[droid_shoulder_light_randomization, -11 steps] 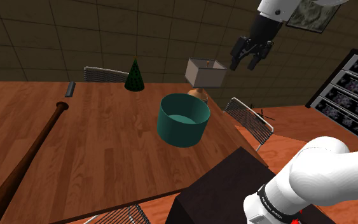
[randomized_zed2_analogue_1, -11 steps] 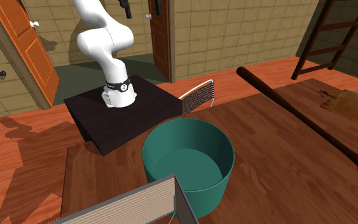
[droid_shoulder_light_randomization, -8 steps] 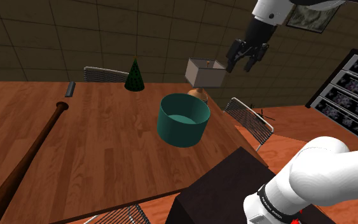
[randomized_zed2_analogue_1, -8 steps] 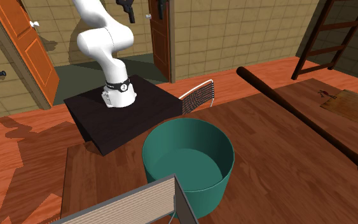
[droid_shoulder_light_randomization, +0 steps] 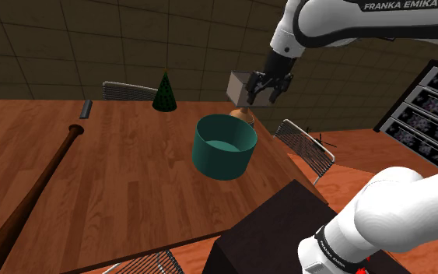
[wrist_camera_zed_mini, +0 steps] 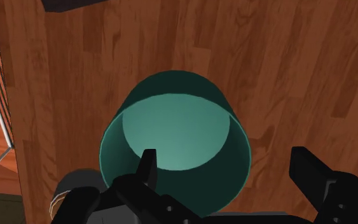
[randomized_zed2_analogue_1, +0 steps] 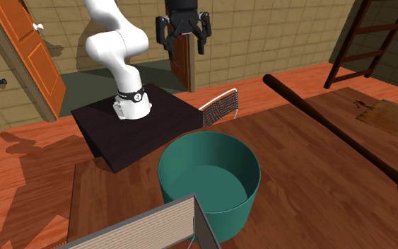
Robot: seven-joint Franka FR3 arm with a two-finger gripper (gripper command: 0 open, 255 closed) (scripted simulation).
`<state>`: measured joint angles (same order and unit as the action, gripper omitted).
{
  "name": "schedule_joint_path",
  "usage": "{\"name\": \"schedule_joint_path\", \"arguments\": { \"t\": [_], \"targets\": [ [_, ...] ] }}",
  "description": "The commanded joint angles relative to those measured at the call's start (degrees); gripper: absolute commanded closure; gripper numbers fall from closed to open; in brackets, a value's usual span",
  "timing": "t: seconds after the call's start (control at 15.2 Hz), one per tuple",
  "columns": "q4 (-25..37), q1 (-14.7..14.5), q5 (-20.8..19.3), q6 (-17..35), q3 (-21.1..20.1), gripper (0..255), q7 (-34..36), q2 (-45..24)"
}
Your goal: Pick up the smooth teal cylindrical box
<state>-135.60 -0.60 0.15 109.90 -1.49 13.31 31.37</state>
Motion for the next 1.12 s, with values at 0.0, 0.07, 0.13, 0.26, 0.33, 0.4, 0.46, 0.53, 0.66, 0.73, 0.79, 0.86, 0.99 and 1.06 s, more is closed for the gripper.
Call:
{"name": "schedule_joint_path", "arguments": {
  "t": [0.0,0.07,0.13,0.26,0.33,0.4,0.46,0.53,0.66,0.73,0.79,0.86,0.99,1.06],
  "targets": [
    [-0.79,-0.19,0.13,4.02,-0.66,0,0.88,-3.06],
    [-0.89,-0.25,0.14,5.82,-0.95,0,1.27,-4.77],
    [-0.90,-0.31,0.14,7.61,-1.24,0,1.66,-6.54],
    [-0.69,-0.40,0.05,11.08,-1.80,0,2.48,-10.23],
    [-0.46,-0.43,-0.03,12.76,-2.08,0,2.90,-12.15],
    [-0.14,-0.47,-0.14,14.40,-2.35,0,3.33,-14.11],
    [0.25,-0.50,-0.28,15.99,-2.61,0,3.78,-16.11],
    [0.73,-0.53,-0.46,17.54,-2.87,0,4.24,-18.14],
    [1.92,-0.58,-0.92,20.47,-3.35,0,5.22,-22.30],
    [2.64,-0.62,-1.21,21.86,-3.56,0,5.73,-24.41],
    [3.43,-0.67,-1.54,23.18,-3.75,0,6.26,-26.55],
    [4.30,-0.73,-1.90,24.44,-3.91,0,6.80,-28.71],
    [6.28,-0.92,-2.71,26.77,-4.15,0,7.93,-33.06],
    [7.38,-1.05,-3.16,27.83,-4.22,0,8.50,-35.26]
  ]
}}
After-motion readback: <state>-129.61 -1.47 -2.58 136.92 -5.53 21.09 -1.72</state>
